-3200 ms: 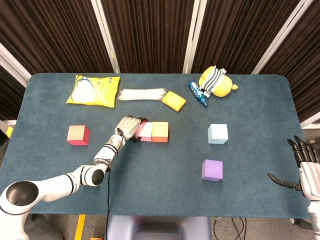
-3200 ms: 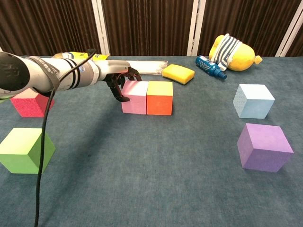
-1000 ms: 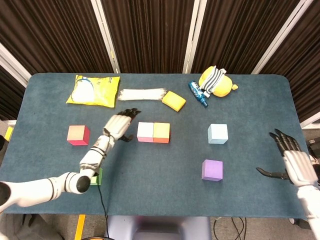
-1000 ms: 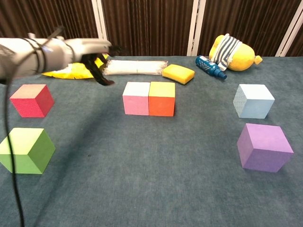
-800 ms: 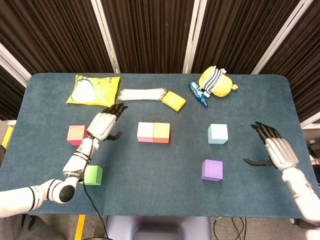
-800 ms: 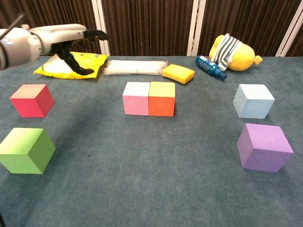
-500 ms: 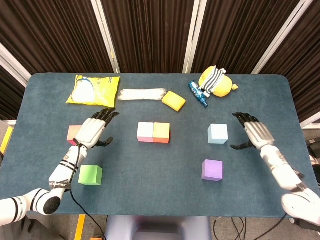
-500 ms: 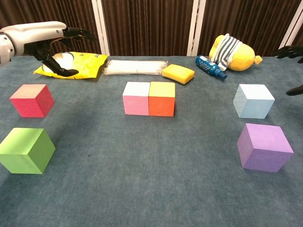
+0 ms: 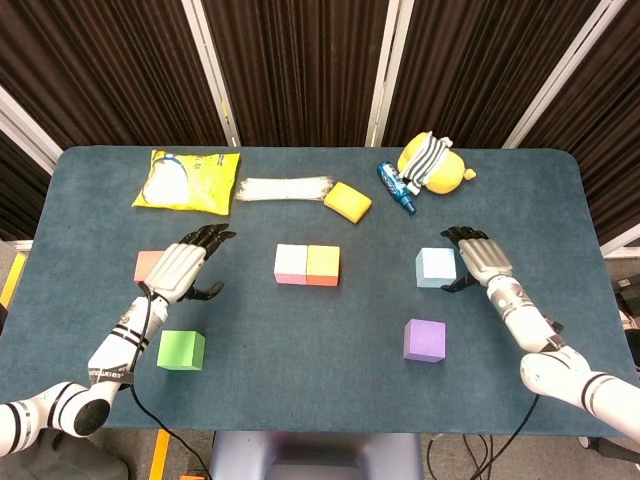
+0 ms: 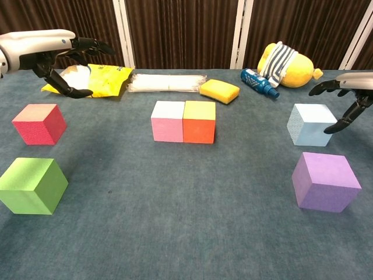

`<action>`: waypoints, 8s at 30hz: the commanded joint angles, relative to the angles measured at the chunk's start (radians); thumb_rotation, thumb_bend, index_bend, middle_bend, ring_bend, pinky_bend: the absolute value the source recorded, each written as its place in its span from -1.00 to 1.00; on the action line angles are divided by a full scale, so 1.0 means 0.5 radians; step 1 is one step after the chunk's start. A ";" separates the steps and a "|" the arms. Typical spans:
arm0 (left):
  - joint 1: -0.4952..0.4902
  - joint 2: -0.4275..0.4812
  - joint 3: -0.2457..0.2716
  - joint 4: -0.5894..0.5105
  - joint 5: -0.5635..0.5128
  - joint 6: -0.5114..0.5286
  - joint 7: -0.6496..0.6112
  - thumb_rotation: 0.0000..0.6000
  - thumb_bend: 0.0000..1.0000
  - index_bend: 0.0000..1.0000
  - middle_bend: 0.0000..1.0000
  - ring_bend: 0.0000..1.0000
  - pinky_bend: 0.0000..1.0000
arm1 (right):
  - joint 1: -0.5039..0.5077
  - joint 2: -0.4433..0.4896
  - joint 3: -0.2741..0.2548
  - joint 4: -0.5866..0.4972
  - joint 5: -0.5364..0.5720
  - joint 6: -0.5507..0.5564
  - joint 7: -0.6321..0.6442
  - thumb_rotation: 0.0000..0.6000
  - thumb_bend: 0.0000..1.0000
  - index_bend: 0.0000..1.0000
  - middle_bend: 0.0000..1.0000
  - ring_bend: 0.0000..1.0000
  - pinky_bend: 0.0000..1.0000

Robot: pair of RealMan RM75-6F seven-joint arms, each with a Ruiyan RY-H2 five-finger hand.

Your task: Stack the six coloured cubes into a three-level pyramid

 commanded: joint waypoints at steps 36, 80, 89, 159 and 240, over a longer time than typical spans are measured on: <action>0.182 0.040 -0.010 -0.010 0.264 0.069 -0.155 1.00 -0.30 -0.74 -0.90 -1.00 -0.72 | 0.672 -0.168 -0.041 -0.102 0.897 -0.097 -0.513 0.76 -0.62 0.03 -0.47 -0.77 -0.49; 0.215 -0.018 -0.002 0.167 0.451 -0.031 -0.486 1.00 -0.30 -0.74 -0.91 -1.00 -0.72 | 0.997 -0.536 -0.184 0.112 1.543 0.099 -0.974 0.76 -0.62 -0.04 -0.47 -0.77 -0.49; 0.211 -0.024 0.000 0.188 0.465 -0.048 -0.510 1.00 -0.30 -0.74 -0.91 -1.00 -0.72 | 1.008 -0.546 -0.164 0.112 1.571 0.104 -0.994 0.76 -0.62 -0.05 -0.47 -0.77 -0.49; 0.265 0.005 0.031 0.288 0.391 -0.079 -0.442 1.00 -0.30 -0.73 -0.91 -1.00 -0.72 | 0.900 -0.331 -0.177 -0.055 1.346 0.220 -1.013 0.76 -0.62 -1.00 -0.90 -1.00 -0.94; -1.173 -0.107 -0.012 0.105 -1.973 -0.275 1.151 1.00 -0.30 -0.54 -0.13 -0.22 -0.28 | -0.671 0.972 -0.233 -1.328 -0.328 1.068 0.068 0.76 -0.62 -1.00 -0.91 -1.00 -0.94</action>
